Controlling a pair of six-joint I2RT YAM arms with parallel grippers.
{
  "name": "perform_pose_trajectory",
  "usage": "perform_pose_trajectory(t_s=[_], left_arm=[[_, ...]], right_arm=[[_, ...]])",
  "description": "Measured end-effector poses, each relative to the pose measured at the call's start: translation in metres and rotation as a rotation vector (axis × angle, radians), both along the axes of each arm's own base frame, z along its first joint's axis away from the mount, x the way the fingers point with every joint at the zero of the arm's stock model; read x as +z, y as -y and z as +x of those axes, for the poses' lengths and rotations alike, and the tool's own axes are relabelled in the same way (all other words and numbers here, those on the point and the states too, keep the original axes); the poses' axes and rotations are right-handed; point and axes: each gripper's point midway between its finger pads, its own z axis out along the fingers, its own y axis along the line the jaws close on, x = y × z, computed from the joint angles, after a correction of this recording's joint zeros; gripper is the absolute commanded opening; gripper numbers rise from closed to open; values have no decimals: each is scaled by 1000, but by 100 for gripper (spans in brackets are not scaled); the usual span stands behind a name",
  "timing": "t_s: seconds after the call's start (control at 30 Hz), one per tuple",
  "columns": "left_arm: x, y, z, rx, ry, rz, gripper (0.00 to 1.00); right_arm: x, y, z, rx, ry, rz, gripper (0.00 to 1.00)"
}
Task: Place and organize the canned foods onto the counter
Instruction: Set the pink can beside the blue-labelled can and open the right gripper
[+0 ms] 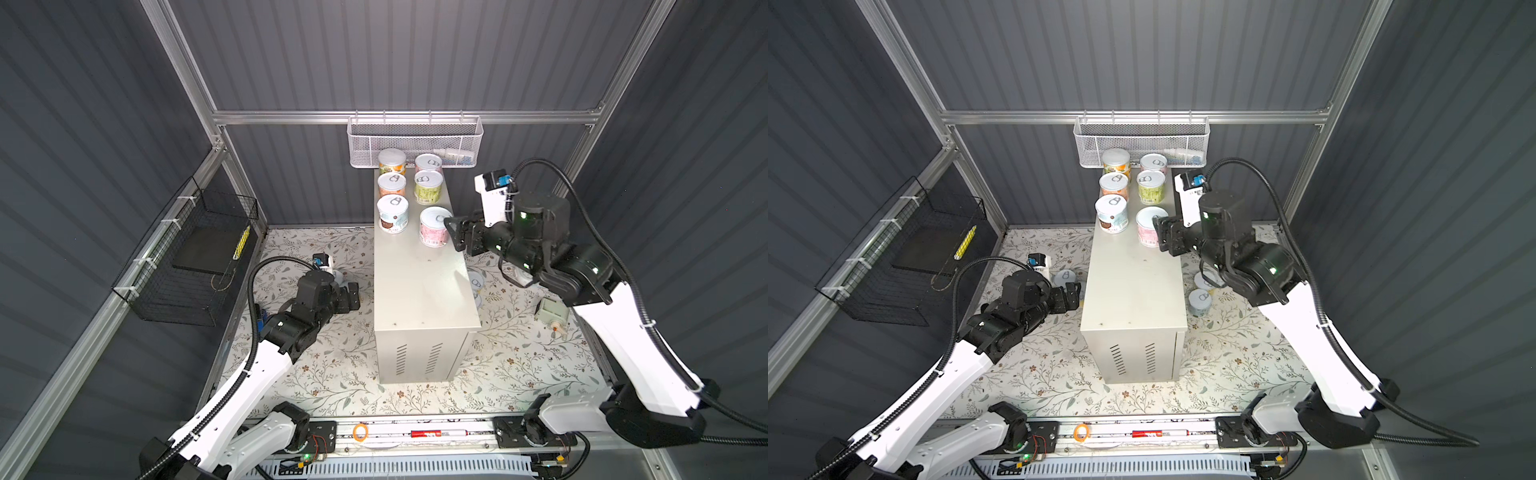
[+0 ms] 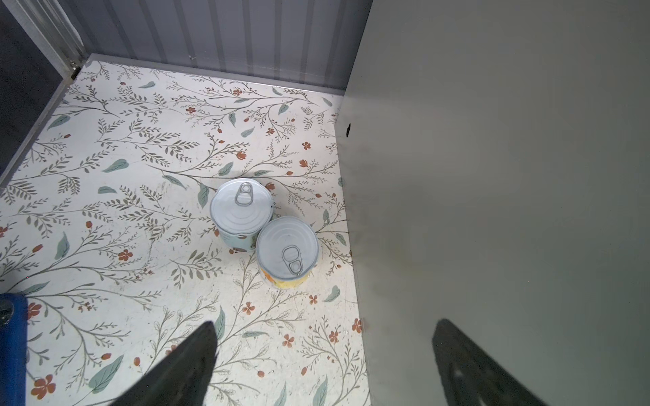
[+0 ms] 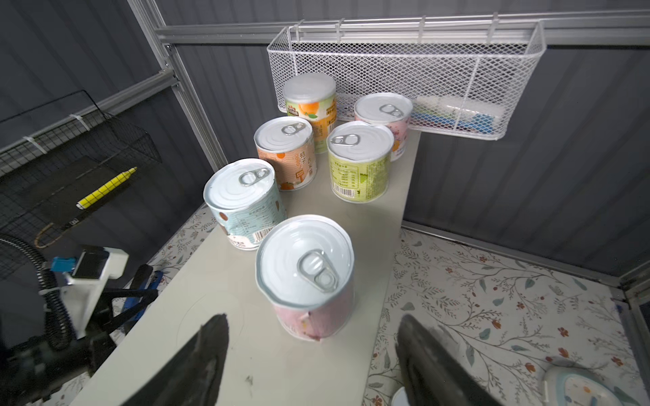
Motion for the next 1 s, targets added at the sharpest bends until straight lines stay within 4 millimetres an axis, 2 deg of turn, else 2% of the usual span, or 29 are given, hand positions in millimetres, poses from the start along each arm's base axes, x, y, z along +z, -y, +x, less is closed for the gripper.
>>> perform_pose_trajectory(t_s=[0.1, 0.2, 0.3, 0.4, 0.47, 1.0], left_arm=[[-1, 2, 2, -3, 0, -2, 96], [-2, 3, 4, -5, -2, -3, 96], [-3, 5, 4, -9, -5, -4, 96], [-3, 6, 7, -9, -1, -7, 96], [-4, 7, 8, -11, -1, -8, 96], [-7, 8, 10, -11, -8, -4, 96]], right_arm=[[-12, 3, -8, 9, -16, 17, 60], [-29, -2, -6, 19, -50, 20, 41], [-50, -8, -3, 25, -95, 23, 41], [-63, -14, 2, 25, -125, 25, 47], [-66, -18, 6, 25, -128, 31, 50], [-87, -30, 59, -14, -160, 69, 51]])
